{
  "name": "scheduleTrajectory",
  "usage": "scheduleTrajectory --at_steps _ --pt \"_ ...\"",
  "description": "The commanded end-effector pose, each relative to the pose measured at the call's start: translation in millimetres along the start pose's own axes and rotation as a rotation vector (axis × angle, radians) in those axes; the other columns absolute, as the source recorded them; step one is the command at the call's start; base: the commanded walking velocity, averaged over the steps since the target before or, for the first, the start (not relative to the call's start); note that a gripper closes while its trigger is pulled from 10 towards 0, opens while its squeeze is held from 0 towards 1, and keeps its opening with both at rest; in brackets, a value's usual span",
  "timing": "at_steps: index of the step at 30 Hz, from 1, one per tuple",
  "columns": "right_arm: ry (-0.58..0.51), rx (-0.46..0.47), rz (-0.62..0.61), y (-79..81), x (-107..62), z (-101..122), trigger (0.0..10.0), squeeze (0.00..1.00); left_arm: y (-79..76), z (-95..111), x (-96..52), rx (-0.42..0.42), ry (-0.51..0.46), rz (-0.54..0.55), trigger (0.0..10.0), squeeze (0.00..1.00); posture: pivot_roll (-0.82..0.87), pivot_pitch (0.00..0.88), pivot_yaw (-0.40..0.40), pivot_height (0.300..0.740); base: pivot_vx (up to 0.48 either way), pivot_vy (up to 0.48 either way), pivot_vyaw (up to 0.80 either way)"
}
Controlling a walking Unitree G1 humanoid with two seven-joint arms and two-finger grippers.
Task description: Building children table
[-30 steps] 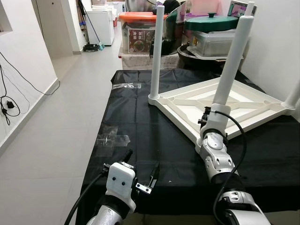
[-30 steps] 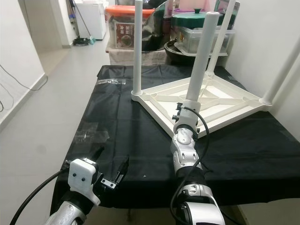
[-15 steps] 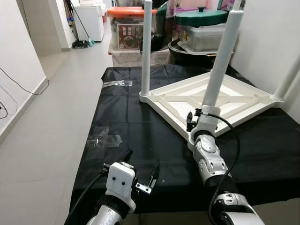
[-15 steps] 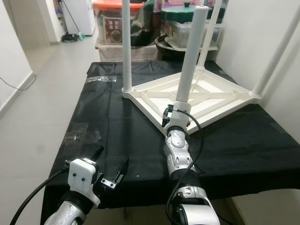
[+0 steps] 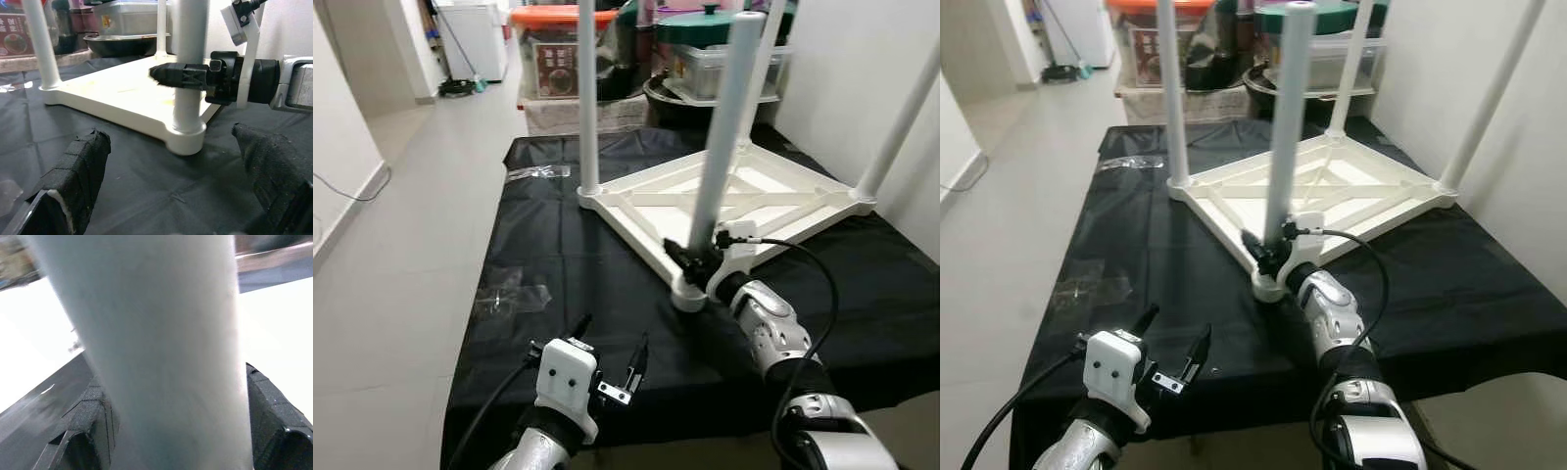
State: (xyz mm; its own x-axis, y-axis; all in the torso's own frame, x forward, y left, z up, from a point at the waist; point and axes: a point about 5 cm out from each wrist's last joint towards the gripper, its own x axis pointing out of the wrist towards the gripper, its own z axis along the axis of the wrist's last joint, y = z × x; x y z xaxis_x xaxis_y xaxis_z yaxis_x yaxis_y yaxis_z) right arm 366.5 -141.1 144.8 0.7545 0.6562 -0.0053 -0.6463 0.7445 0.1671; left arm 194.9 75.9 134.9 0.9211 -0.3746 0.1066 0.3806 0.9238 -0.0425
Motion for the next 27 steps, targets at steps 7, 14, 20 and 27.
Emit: scheduleTrajectory --at_steps 7,14,20,27 --pt "0.135 -0.013 0.388 26.1 14.8 -2 10.0 0.00 0.9 -6 -1.1 0.002 0.024 0.005 10.0 0.00 0.07 0.000 -0.022 0.740 0.000 0.000 0.00" --pt "0.151 -0.055 0.490 34.0 21.2 3 9.7 0.00 0.6 -7 -2.0 0.003 0.025 0.007 10.0 0.00 0.09 0.000 -0.022 0.740 0.000 0.000 0.00" --pt "0.136 -0.097 0.287 27.9 25.5 -6 0.0 0.00 0.7 -6 -1.8 0.003 0.025 0.010 10.0 0.00 0.09 0.000 -0.025 0.740 0.000 0.000 0.00" --pt "0.088 -0.096 -0.128 2.3 18.5 -9 0.0 0.00 -0.1 -7 -1.7 -0.001 0.026 0.007 10.0 0.00 0.04 0.000 -0.004 0.740 0.000 0.000 0.00"
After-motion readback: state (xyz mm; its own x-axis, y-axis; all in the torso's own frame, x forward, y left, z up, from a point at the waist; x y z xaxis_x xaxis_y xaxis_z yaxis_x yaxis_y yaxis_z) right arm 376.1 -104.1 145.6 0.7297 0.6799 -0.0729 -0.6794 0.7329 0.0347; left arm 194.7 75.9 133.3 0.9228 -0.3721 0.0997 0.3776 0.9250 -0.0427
